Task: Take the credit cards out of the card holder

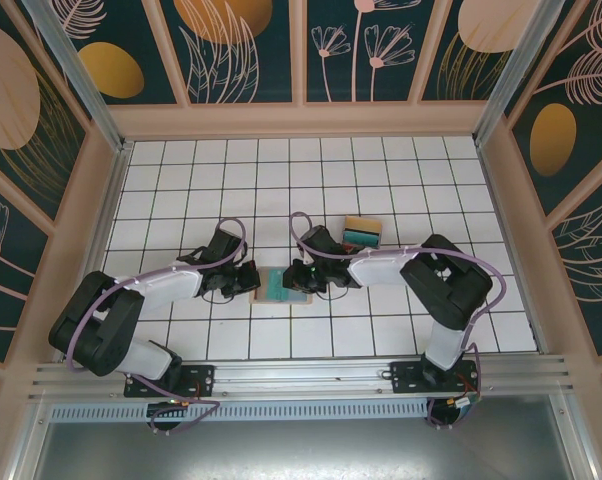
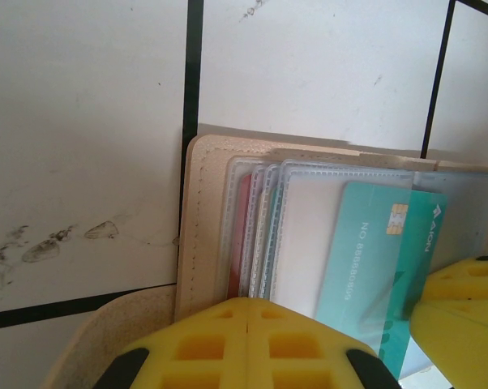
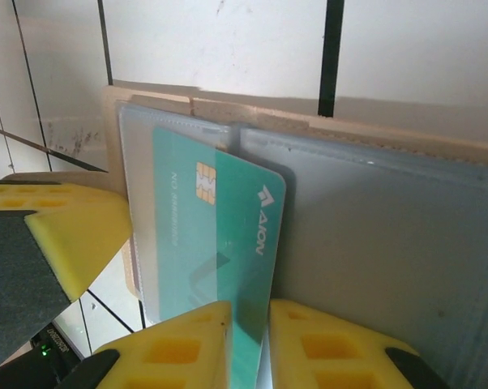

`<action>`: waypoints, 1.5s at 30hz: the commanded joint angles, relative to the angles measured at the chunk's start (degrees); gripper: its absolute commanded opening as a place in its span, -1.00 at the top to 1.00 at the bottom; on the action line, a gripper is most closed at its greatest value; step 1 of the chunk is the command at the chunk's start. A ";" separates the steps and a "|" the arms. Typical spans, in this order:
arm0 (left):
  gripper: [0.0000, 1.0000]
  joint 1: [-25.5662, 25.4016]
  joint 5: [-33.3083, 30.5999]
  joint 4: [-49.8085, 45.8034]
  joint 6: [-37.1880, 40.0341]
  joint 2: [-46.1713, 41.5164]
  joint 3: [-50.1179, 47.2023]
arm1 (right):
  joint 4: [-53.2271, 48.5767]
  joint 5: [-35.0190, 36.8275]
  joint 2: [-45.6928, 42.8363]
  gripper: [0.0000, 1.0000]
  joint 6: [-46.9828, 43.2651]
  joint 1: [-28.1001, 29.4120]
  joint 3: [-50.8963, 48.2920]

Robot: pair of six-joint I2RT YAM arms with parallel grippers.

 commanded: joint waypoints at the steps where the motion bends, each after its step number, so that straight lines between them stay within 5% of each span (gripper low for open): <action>1: 1.00 -0.15 -1.75 -3.96 -0.22 1.61 -0.96 | 2.24 -1.25 1.61 0.67 1.02 0.01 0.75; 8: 1.00 -0.07 -1.83 -3.87 -0.13 1.58 -1.00 | 1.91 -0.95 1.18 0.94 0.81 -0.30 -0.11; 29: 1.00 -0.10 -1.76 -4.22 0.53 1.73 -0.56 | -4.11 -0.67 -9.30 1.00 -4.70 -5.69 -7.09; 39: 1.00 -0.06 -2.88 -6.76 0.53 -2.83 3.70 | -25.24 9.31 -18.67 1.00 -16.69 -8.21 0.96; 45: 0.60 -0.09 -2.47 -6.36 0.35 -7.49 7.28 | -41.85 21.54 -19.41 1.00 -28.82 -8.56 13.34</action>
